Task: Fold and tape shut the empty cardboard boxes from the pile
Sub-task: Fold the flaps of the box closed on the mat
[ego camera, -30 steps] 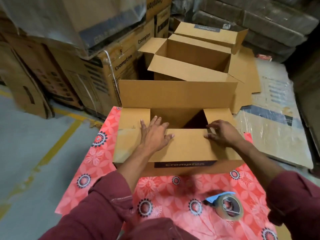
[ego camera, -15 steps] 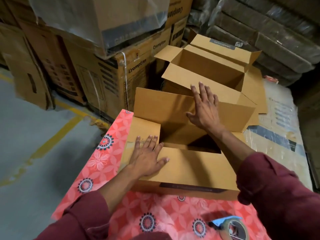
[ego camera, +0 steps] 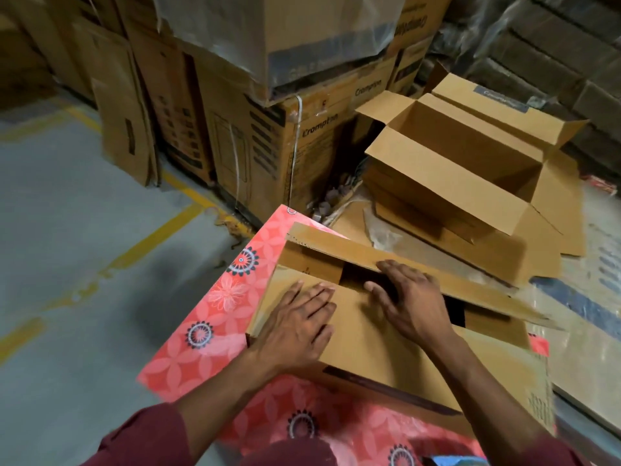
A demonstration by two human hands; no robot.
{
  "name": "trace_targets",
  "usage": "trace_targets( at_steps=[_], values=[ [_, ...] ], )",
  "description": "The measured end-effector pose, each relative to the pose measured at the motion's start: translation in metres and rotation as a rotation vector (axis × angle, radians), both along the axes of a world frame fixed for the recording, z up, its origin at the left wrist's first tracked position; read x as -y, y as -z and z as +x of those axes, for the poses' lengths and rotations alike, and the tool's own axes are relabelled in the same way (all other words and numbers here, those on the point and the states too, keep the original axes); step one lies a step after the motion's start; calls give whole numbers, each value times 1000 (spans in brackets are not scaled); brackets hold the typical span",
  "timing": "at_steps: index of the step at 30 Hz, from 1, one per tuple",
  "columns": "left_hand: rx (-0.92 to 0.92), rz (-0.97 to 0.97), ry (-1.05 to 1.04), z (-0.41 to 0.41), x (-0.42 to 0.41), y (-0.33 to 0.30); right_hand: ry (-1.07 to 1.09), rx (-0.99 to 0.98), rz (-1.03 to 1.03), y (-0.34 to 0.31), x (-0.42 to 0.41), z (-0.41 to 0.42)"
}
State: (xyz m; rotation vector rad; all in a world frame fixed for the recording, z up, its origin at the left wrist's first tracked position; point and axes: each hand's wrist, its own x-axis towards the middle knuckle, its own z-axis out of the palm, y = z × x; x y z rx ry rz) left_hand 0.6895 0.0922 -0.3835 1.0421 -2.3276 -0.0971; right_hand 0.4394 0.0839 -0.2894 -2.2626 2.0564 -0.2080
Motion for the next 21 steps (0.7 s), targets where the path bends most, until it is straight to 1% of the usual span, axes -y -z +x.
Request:
trace_targets(
  at_steps=[3,7,11,14,16,18,21],
  values=[
    [88,38,14,5,-2,6,-41,-11,37,21,-16,-2],
    [43,72,39,1,-4,6,-100,-94,211,45,-29,1],
    [31,66,48,2,-7,9,-84,-83,231,58,-36,5],
    [65,67,15,1,-10,6,-67,-82,229,59,-38,5],
    [119,91,-88,3,-13,4,-43,-100,221,57,-39,7],
    [167,169,-280,6,-18,0,-8,-118,221,54,-39,8],
    [123,285,-543,8,-24,-5,17,-89,182,49,-40,8]
  ],
)
